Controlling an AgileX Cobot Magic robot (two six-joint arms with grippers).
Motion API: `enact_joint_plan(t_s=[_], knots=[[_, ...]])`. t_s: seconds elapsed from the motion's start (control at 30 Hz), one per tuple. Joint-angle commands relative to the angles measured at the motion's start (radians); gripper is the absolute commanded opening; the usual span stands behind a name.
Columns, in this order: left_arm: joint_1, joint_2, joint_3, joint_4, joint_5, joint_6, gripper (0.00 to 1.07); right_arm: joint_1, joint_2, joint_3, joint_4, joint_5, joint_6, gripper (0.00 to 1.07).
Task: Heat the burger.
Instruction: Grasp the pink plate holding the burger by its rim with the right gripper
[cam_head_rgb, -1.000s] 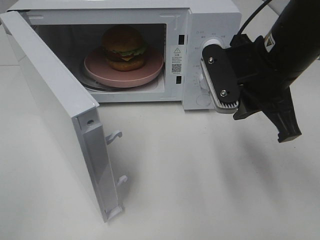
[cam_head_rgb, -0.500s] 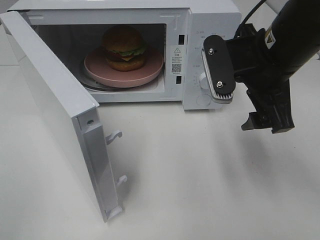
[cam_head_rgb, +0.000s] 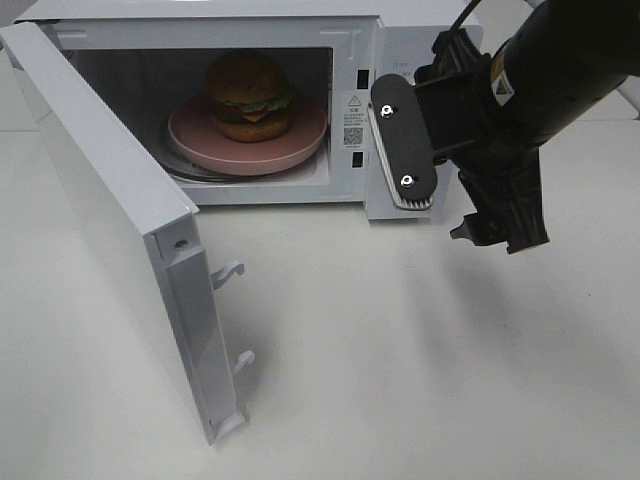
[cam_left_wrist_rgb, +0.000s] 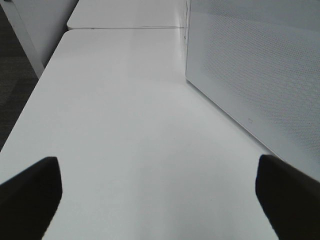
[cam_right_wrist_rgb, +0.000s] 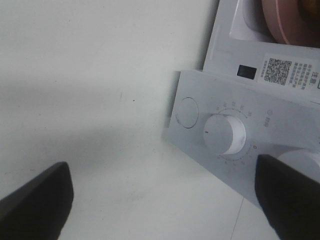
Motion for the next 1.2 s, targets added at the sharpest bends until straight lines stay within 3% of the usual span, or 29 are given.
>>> enact_joint_plan(t_s=[0.03, 0.27, 1.2], knots=[[0.0, -0.019, 0.002, 0.002, -0.009, -0.002, 0.98, 0.003, 0.021, -0.004, -0.018, -0.038, 0.012, 0.94], [0.0, -0.019, 0.002, 0.002, -0.009, -0.002, 0.98, 0.014, 0.052, -0.011, -0.06, -0.12, 0.031, 0.94], [0.0, -0.019, 0.002, 0.002, -0.009, -0.002, 0.98, 0.024, 0.351, -0.265, -0.073, -0.247, 0.049, 0.88]])
